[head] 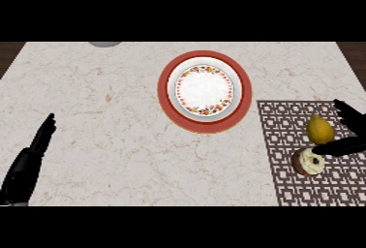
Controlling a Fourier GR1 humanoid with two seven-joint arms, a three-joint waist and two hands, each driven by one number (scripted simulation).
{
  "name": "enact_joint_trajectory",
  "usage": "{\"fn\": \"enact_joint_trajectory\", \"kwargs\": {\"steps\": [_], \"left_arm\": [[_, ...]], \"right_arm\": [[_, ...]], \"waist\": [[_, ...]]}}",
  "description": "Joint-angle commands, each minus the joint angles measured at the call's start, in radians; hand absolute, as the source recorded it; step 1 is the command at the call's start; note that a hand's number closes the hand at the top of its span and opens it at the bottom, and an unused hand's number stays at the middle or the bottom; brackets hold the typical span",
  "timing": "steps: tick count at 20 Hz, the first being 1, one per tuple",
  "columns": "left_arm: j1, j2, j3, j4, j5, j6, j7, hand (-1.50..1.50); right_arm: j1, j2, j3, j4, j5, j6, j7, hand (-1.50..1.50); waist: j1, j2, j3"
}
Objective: Pick the lemon from the placemat and place it in the plate
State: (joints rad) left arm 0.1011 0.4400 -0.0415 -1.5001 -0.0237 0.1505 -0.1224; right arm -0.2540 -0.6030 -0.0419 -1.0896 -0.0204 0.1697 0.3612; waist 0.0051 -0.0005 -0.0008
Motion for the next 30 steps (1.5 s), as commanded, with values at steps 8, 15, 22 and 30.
{"fn": "enact_joint_trajectory", "kwargs": {"steps": [8, 15, 22, 30], "left_arm": [[-0.018, -0.061, 0.065, 0.058, -0.068, -0.049, -0.035, 0.0], [-0.07, -0.073, 0.017, 0.021, -0.088, -0.082, -0.022, 0.0], [-0.13, -0.074, -0.004, 0.01, -0.089, -0.103, -0.009, 0.0], [-0.124, -0.077, -0.013, 0.004, -0.1, -0.102, -0.001, 0.0]], "right_arm": [[-0.044, 0.122, -0.043, 0.07, 0.098, -0.051, -0.101, 1.5], [-0.224, -0.024, 0.103, 0.116, 0.279, 0.101, -0.247, 1.5], [-0.365, -0.189, 0.261, 0.159, 0.478, 0.205, -0.535, 1.5], [-0.528, -0.2, 0.19, 0.371, 0.541, -0.01, -0.777, 1.5]], "waist": [[-0.002, 0.001, 0.001], [0.086, 0.027, 0.003], [0.157, 0.056, 0.009], [0.147, 0.048, 0.011]]}}
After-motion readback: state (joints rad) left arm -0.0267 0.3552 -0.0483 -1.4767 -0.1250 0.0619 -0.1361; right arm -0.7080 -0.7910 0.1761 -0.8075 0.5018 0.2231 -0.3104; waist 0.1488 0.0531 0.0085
